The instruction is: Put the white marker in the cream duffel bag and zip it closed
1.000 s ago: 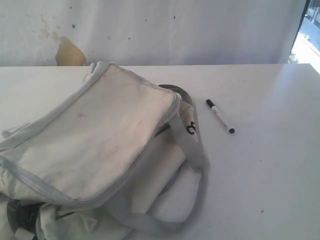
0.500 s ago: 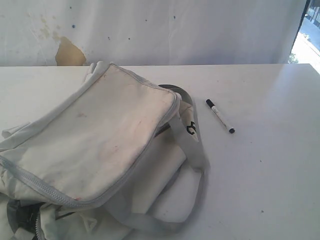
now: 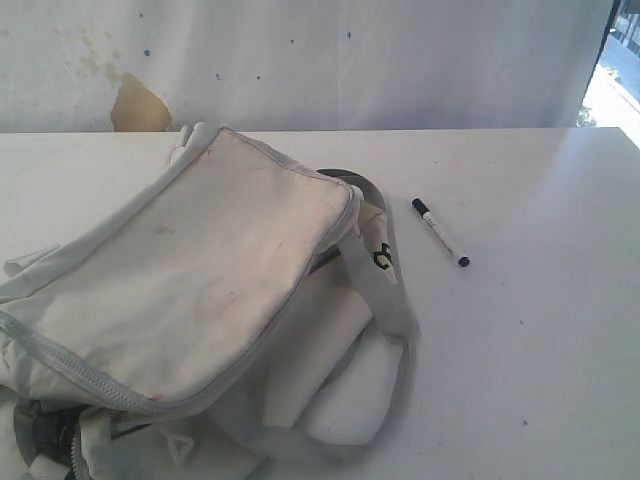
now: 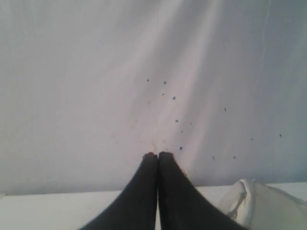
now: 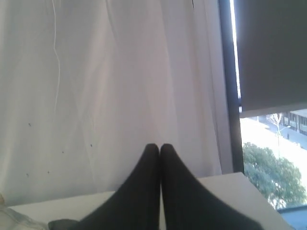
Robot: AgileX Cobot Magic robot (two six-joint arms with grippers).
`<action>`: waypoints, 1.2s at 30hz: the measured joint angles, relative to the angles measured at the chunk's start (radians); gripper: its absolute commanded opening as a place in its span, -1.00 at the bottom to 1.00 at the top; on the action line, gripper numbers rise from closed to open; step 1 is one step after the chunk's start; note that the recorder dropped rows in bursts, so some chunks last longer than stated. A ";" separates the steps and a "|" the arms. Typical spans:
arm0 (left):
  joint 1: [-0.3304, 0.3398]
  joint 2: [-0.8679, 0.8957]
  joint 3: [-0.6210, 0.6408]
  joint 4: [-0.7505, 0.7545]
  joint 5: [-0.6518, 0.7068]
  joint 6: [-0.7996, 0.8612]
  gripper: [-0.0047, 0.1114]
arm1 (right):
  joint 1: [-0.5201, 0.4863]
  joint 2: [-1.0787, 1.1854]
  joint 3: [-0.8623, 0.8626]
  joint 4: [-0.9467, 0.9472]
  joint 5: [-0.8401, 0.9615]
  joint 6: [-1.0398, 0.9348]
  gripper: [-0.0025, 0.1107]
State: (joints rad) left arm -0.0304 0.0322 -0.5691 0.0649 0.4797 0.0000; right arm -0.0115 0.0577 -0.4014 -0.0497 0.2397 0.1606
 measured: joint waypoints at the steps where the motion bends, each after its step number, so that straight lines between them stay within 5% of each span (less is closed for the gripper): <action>1: 0.000 0.018 -0.007 0.000 0.013 0.000 -0.92 | 0.000 0.024 -0.012 0.000 0.020 0.000 -0.96; 9: 0.000 0.222 -0.074 0.000 0.146 -0.038 -0.86 | 0.000 0.231 -0.134 0.000 0.192 0.000 -0.85; 15: 0.000 0.374 -0.089 0.000 0.218 0.000 -0.27 | 0.000 0.350 -0.171 0.074 0.256 -0.035 -0.37; 18: 0.000 0.446 -0.089 -0.016 0.280 0.000 -0.04 | 0.000 0.405 -0.179 0.156 0.296 -0.081 -0.27; 24: 0.000 0.593 -0.089 -0.131 0.439 0.092 0.00 | 0.000 0.526 -0.187 0.402 0.407 -0.254 -0.22; 32: 0.000 0.703 -0.089 -0.215 0.478 0.223 0.55 | 0.000 0.714 -0.225 0.710 0.535 -0.572 0.11; 36: 0.000 0.764 -0.089 -0.222 0.478 0.232 0.55 | 0.000 0.807 -0.246 0.860 0.595 -0.719 0.11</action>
State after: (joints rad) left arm -0.0304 0.7962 -0.6585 -0.1572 0.9573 0.2318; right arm -0.0115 0.8646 -0.6470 0.8098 0.8345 -0.5579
